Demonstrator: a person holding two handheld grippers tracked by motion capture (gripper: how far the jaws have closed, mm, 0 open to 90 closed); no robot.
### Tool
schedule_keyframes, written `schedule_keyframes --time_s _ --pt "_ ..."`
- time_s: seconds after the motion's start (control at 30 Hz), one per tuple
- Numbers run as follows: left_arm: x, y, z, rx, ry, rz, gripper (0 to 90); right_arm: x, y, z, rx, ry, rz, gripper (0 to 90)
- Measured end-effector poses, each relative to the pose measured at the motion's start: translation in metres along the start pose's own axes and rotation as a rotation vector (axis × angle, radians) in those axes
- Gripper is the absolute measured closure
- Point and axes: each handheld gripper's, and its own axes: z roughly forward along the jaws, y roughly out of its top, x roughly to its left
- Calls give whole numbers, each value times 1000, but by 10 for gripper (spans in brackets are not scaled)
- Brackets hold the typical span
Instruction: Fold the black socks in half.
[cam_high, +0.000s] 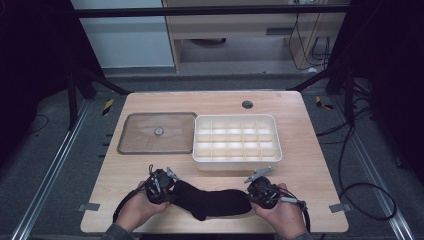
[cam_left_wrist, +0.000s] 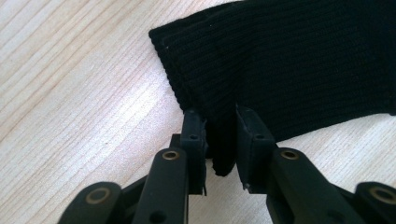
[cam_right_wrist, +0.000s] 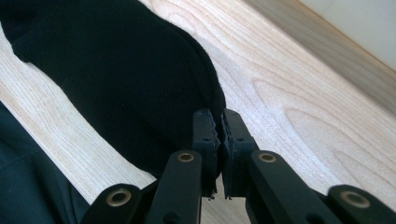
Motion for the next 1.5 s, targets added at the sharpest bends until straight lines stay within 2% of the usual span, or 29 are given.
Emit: schedule_keyframes --time_s 0.3,0.5,0.93,1.5 --pt "3 -1 -2 -8 -17 -3 775 -2 1 -3 -11 -5 4 863" --pt "1 0 -6 -25 -11 15 779 -5 0 -4 -20 -4 -4 865" --pt "5 -1 -27 -66 8 23 778 1 0 2 -30 16 -6 864" --pt "9 -1 -47 -96 3 23 779 8 8 7 -37 27 -11 863"
